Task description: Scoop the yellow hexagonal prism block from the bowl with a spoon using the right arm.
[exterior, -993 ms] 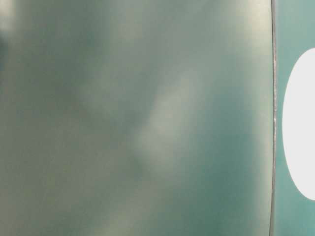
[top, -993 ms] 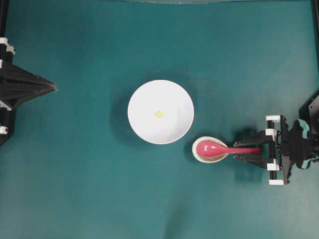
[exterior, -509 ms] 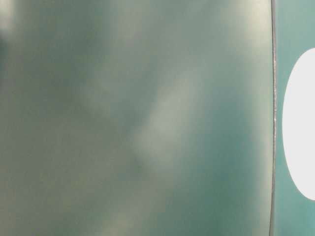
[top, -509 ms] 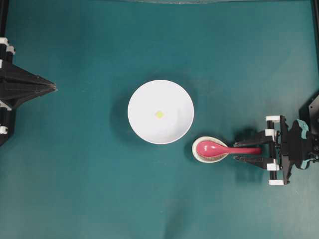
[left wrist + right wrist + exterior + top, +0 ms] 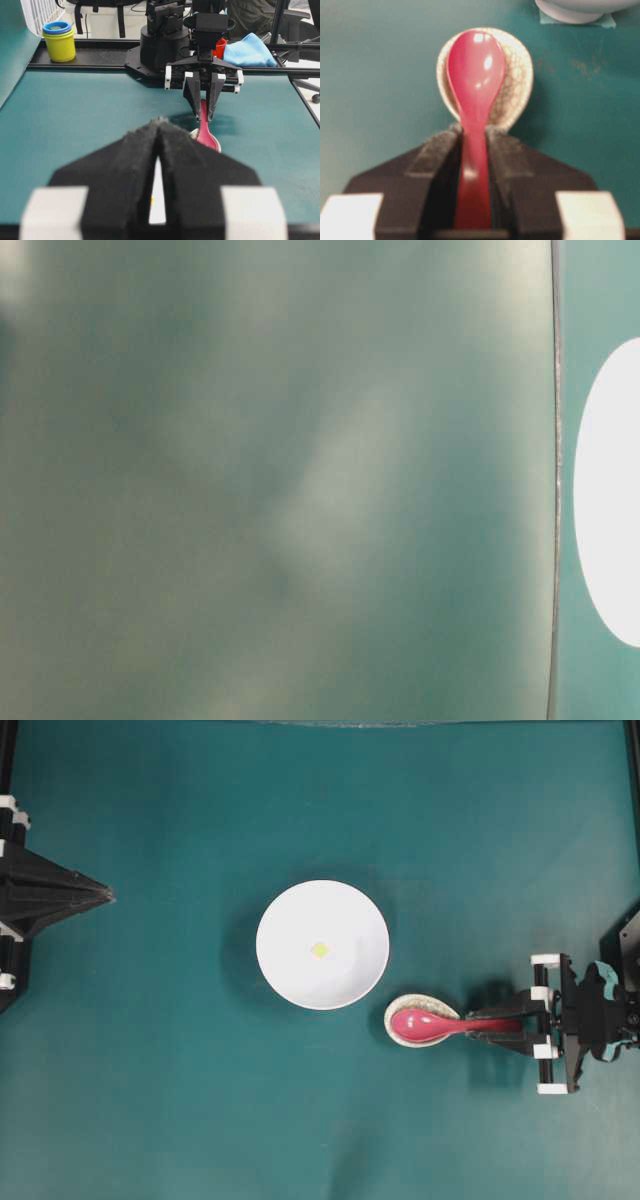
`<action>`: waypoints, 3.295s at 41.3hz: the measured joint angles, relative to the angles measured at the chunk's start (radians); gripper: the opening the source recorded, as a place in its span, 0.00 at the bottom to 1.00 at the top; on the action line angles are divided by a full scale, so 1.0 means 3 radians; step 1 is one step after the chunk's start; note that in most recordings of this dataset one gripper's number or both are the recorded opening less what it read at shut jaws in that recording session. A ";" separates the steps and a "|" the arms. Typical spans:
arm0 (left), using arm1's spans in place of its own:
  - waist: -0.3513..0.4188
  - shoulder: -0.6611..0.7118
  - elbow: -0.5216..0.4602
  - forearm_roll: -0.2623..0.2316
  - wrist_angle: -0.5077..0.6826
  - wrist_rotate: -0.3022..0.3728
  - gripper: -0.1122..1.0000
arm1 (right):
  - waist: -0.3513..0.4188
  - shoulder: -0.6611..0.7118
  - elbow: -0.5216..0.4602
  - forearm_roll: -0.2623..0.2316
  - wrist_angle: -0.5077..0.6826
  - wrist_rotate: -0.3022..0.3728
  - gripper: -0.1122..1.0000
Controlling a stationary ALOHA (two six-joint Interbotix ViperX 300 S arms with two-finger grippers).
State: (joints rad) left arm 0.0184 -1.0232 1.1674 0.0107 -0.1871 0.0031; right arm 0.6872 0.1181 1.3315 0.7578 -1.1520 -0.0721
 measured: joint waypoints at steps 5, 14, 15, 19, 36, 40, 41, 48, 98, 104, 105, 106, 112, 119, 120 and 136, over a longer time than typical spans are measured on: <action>0.0000 0.0005 0.0000 0.0000 0.0000 0.0000 0.10 | -0.0005 -0.0143 0.0000 0.0000 0.0020 -0.0015 0.30; 0.0000 0.0020 0.0000 0.0000 0.0000 0.0000 0.10 | -0.0179 -0.0639 -0.0010 0.0005 0.0327 -0.0051 0.30; -0.0005 0.0031 0.0000 0.0005 0.0000 0.0000 0.10 | -0.0220 -0.0711 -0.0020 0.0005 0.0389 -0.0056 0.30; 0.0000 0.0061 0.0000 0.0005 0.0000 0.0000 0.10 | -0.0353 -0.0931 -0.0051 0.0005 0.0608 -0.0112 0.30; 0.0020 0.0133 0.0000 0.0000 0.0000 0.0000 0.10 | -0.1181 -0.1861 -0.0527 0.0005 0.2301 -0.1243 0.30; 0.0031 0.0133 0.0000 0.0000 -0.0015 0.0000 0.10 | -0.1401 -0.1979 -0.0680 0.0005 0.2771 -0.1391 0.30; 0.0031 0.0133 0.0000 0.0005 -0.0020 0.0000 0.10 | -0.1473 -0.2004 -0.0726 0.0005 0.2909 -0.1416 0.30; 0.0031 0.0118 0.0000 0.0000 -0.0036 0.0000 0.10 | -0.1831 -0.2066 -0.0987 0.0005 0.3559 -0.1462 0.30; 0.0036 0.0112 0.0000 0.0000 0.0015 -0.0056 0.10 | -0.2521 -0.1652 -0.1687 -0.0522 0.4796 -0.1468 0.30; 0.0036 0.0112 0.0000 0.0005 0.0015 -0.0056 0.10 | -0.2536 -0.1498 -0.1825 -0.0583 0.4904 -0.1468 0.30; 0.0036 0.0112 0.0000 0.0000 0.0015 -0.0056 0.10 | -0.2536 -0.1478 -0.1846 -0.0593 0.4919 -0.1468 0.30; 0.0031 0.0112 0.0000 0.0005 0.0020 -0.0056 0.10 | -0.2541 -0.1457 -0.1866 -0.0608 0.4934 -0.1468 0.30; 0.0036 0.0107 0.0000 0.0000 0.0015 -0.0056 0.10 | -0.2562 -0.1304 -0.2025 -0.0680 0.5057 -0.1452 0.30; 0.0031 0.0112 0.0005 0.0005 0.0015 -0.0056 0.10 | -0.2562 -0.1253 -0.2091 -0.0685 0.5262 -0.1457 0.30; 0.0031 0.0107 0.0000 0.0000 0.0015 -0.0056 0.10 | -0.2557 -0.1253 -0.2091 -0.0685 0.5282 -0.1452 0.30; 0.0031 0.0087 0.0000 0.0005 0.0020 -0.0056 0.10 | -0.2526 -0.1677 -0.1815 -0.0690 0.5400 -0.1437 0.30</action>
State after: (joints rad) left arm 0.0276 -0.9971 1.1674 0.0123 -0.1810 -0.0138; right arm -0.0706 -0.3850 0.7869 0.5507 0.4679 -0.5031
